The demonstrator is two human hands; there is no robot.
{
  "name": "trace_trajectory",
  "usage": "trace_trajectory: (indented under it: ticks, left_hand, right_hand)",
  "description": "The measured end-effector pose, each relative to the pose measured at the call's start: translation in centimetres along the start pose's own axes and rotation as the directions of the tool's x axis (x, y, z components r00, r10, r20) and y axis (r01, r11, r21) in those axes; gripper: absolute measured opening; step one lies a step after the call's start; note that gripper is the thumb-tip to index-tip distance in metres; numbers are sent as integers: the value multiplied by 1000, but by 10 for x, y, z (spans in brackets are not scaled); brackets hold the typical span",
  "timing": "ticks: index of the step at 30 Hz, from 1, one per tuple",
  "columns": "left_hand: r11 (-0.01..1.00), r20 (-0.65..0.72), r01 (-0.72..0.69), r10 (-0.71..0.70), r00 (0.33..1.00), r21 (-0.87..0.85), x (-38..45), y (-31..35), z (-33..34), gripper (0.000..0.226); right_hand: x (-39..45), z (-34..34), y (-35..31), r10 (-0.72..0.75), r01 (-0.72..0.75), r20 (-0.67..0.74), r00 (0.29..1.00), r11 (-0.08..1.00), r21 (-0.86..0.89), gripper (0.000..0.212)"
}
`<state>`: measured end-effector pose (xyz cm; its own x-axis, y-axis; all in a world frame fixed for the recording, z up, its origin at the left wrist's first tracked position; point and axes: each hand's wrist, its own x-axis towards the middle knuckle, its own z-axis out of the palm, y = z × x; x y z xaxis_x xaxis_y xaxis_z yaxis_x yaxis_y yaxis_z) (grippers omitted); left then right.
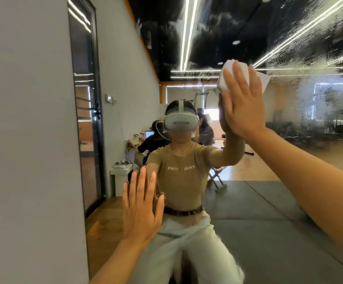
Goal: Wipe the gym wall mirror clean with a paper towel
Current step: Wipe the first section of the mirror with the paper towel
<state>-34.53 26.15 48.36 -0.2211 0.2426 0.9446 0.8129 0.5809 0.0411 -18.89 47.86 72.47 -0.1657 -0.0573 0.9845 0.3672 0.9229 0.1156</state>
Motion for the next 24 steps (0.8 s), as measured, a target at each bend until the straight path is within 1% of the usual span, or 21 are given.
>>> trace_trajectory:
  ticks: [2,5,9,11,12,14,16,19,21,22,24]
  left_hand:
    - [1000,-8,9,-9,1000,-13,-1,3,0,66]
    - [1000,-20,13,-14,1000,-21,-2,3,0,65]
    - [1000,-26,10,-10,1000,-14,-2,4,1,65]
    - [1000,-23,16,-16,1000,-9,-2,6,1,65]
    - [1000,-23,19,-19,1000,-9,-2,6,2,65]
    - [1000,-23,22,-22,999,-9,-3,6,3,65]
    - [1000,-22,17,-17,1000,-12,-3,6,3,65]
    - [1000,-29,8,-8,1000,-10,-2,5,2,64]
    - [1000,-29,3,-3,1000,-11,-2,4,2,65]
    - [1000,-28,3,-3,1000,-12,-2,4,1,65]
    - [1000,-29,7,-8,1000,-16,-2,4,1,66]
  right_hand:
    - [-28,3,1,-47,47,0,999,999,5,50]
    - [-99,9,3,-133,133,29,991,991,19,50]
    - [-206,13,8,-253,256,128,959,967,0,52]
    - [-233,10,13,-310,318,184,933,948,-9,55]
    - [-234,7,15,-332,340,199,922,940,-5,55]
    - [-214,3,18,-360,366,203,911,931,6,54]
    - [-176,0,18,-328,330,177,928,944,20,52]
    - [-91,-1,23,-193,193,95,977,981,3,53]
    - [-37,-4,26,-87,87,57,995,996,-5,53]
    - [-19,-6,27,-51,51,38,998,999,-4,52]
    - [-7,-6,27,-17,17,9,1000,1000,-1,51]
